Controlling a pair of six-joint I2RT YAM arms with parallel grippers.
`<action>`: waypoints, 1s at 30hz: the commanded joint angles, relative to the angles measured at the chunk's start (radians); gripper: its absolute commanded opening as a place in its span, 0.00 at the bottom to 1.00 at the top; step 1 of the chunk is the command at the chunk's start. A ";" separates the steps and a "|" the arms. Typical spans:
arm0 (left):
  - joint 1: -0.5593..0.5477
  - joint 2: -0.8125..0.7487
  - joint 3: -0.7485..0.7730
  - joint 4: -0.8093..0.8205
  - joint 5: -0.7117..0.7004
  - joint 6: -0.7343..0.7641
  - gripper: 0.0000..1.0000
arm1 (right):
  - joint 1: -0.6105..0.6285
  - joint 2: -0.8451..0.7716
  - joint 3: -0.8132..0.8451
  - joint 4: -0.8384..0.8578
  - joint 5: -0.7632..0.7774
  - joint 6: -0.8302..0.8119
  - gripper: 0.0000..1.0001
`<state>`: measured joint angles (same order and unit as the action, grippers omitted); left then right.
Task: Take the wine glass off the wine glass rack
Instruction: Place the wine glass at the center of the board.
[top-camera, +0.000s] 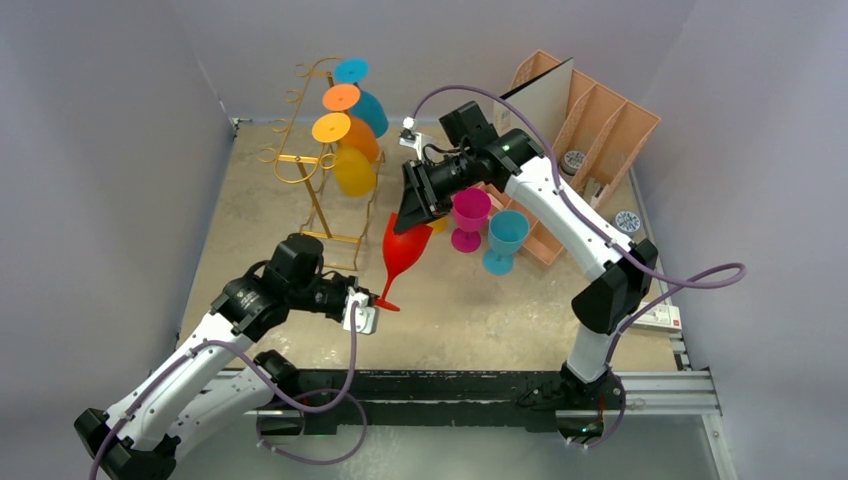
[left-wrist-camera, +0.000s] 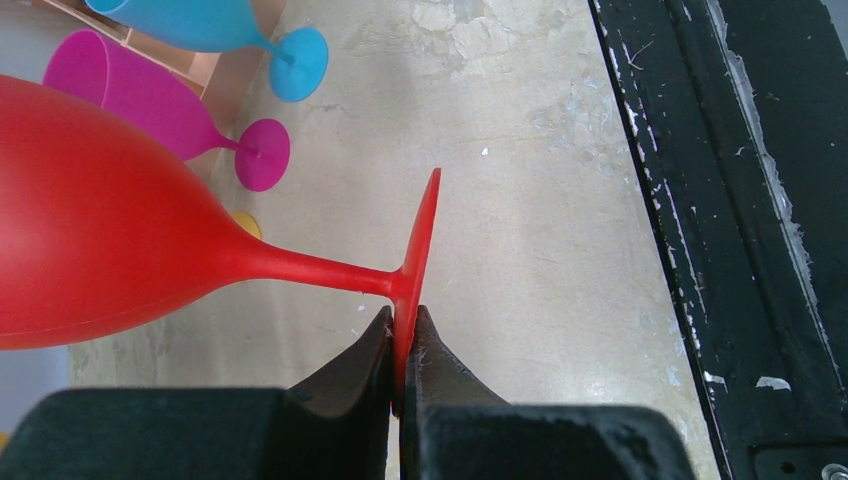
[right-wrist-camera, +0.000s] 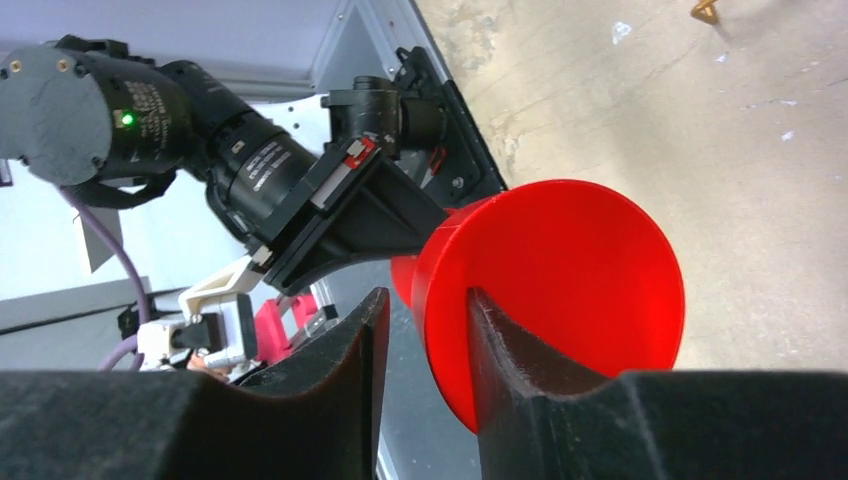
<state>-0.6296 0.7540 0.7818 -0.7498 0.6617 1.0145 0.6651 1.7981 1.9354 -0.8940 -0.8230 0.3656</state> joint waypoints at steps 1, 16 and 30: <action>-0.001 0.000 0.041 0.032 0.002 0.019 0.00 | 0.004 -0.040 0.007 -0.018 -0.140 0.004 0.36; -0.003 -0.007 0.039 -0.003 0.004 0.021 0.00 | 0.002 -0.055 0.034 -0.042 -0.140 0.014 0.21; -0.006 -0.004 0.045 -0.043 0.007 0.032 0.00 | 0.002 -0.060 0.020 -0.003 -0.114 0.056 0.25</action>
<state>-0.6319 0.7433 0.7876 -0.7673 0.6682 1.0409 0.6601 1.7924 1.9354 -0.9024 -0.9070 0.4004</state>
